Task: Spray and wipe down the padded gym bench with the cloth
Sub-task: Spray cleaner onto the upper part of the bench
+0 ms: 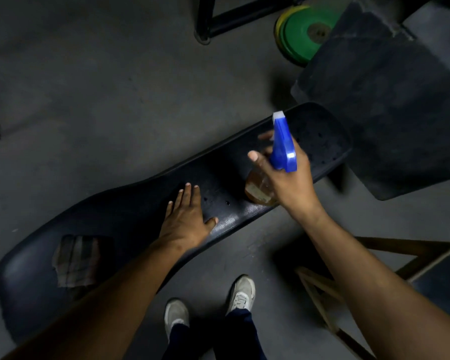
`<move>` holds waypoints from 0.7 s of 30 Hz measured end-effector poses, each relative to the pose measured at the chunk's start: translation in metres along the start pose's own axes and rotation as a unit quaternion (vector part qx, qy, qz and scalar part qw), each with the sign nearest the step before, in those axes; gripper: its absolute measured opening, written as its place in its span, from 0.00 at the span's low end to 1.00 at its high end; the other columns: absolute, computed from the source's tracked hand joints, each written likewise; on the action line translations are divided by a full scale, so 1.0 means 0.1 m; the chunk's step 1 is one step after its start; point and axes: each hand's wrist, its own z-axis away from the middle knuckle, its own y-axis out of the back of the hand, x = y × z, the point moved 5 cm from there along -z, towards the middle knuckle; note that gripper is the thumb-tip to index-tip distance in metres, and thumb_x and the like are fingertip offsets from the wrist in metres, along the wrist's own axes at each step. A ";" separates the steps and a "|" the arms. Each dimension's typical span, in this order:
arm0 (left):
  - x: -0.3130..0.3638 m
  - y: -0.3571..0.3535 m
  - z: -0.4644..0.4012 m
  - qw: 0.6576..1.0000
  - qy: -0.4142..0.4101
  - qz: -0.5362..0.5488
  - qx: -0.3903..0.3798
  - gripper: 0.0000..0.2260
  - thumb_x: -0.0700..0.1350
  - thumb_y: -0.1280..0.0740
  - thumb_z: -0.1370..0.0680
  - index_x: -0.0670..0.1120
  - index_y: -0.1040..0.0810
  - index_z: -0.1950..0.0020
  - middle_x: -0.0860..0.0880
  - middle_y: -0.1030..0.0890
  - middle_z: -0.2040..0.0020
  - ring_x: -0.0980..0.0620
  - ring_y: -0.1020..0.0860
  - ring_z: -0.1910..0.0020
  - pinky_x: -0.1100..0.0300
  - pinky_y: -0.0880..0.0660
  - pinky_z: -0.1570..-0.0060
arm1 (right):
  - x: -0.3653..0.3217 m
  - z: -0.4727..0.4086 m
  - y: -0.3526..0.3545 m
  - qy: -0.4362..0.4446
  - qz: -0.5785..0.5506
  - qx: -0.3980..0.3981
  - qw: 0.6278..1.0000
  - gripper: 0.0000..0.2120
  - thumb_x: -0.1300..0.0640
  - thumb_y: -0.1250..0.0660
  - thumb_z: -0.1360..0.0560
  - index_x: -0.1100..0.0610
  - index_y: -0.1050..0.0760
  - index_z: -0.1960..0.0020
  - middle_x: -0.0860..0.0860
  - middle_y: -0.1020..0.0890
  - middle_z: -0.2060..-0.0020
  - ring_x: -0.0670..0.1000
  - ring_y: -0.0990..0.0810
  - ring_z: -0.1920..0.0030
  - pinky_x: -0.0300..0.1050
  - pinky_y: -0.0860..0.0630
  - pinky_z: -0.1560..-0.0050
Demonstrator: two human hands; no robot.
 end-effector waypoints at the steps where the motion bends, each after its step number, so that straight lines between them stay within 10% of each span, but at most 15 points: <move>1: 0.03 0.00 -0.03 1.000 0.002 0.002 -0.001 0.44 0.63 0.37 0.23 0.46 0.58 0.19 0.47 0.59 0.18 0.49 0.56 0.19 0.48 0.54 0.22 | -0.01 -0.09 0.01 0.005 -0.002 -0.002 1.000 0.13 0.53 0.22 0.26 0.48 0.23 0.46 0.52 0.19 0.58 0.46 0.23 0.59 0.53 0.22 0.50; 4: 0.08 -0.01 -0.11 1.000 0.008 0.005 -0.004 0.44 0.63 0.37 0.23 0.46 0.58 0.19 0.47 0.59 0.18 0.49 0.57 0.19 0.48 0.55 0.22 | -0.01 -0.32 0.02 0.023 -0.010 -0.018 1.000 0.13 0.53 0.22 0.26 0.45 0.24 0.47 0.61 0.21 0.60 0.49 0.25 0.61 0.52 0.24 0.54; 17: 0.12 -0.17 -0.21 0.999 0.037 0.011 0.006 0.44 0.64 0.36 0.24 0.46 0.56 0.19 0.46 0.57 0.18 0.48 0.55 0.19 0.48 0.54 0.22 | 0.47 -0.51 -0.06 -0.010 -0.025 -0.111 0.993 0.28 0.47 0.19 0.32 0.38 0.24 0.34 0.44 0.17 0.47 0.55 0.14 0.47 0.62 0.18 0.41; 21: 0.15 -0.18 -0.21 0.999 0.035 0.013 0.014 0.44 0.63 0.35 0.24 0.47 0.55 0.19 0.46 0.57 0.18 0.48 0.54 0.19 0.48 0.54 0.22 | 0.47 -0.52 0.00 -0.003 -0.012 -0.106 0.994 0.29 0.52 0.18 0.31 0.47 0.25 0.33 0.42 0.17 0.47 0.48 0.16 0.53 0.50 0.18 0.47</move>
